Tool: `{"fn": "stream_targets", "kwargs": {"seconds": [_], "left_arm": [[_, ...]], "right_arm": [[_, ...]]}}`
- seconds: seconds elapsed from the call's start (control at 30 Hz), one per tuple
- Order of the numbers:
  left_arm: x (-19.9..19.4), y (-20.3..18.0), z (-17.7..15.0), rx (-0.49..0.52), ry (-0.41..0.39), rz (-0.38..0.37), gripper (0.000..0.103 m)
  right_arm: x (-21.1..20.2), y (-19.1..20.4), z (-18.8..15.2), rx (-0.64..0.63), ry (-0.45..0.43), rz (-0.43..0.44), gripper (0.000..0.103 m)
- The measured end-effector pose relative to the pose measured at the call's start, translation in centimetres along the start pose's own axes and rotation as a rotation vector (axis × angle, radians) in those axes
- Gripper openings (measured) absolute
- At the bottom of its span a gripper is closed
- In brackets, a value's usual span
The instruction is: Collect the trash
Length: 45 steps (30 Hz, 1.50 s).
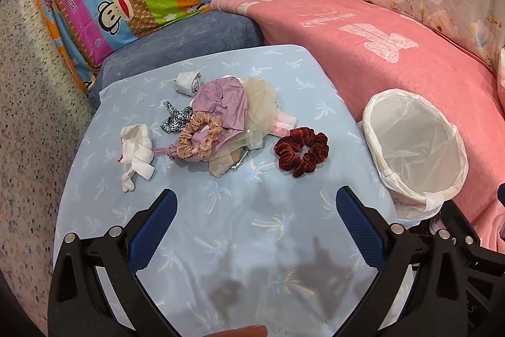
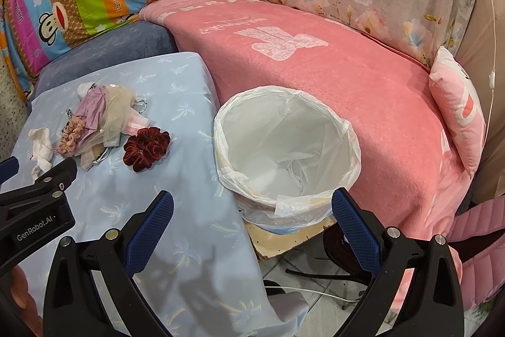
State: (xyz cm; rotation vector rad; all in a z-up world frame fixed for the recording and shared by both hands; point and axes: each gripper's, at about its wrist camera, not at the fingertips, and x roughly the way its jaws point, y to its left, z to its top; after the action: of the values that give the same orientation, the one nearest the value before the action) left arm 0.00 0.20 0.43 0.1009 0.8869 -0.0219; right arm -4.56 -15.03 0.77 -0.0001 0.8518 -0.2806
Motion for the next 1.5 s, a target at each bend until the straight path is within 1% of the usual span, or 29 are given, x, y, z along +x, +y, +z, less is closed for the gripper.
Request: {"fn": "stream_targets", "kwargs": {"seconds": [1.5], "left_arm": [[0.13, -0.33, -0.12, 0.003, 0.004, -0.002, 0.096]], "right_arm": [[-0.05, -0.35, 0.24, 0.021, -0.003, -0.007, 0.097]]}}
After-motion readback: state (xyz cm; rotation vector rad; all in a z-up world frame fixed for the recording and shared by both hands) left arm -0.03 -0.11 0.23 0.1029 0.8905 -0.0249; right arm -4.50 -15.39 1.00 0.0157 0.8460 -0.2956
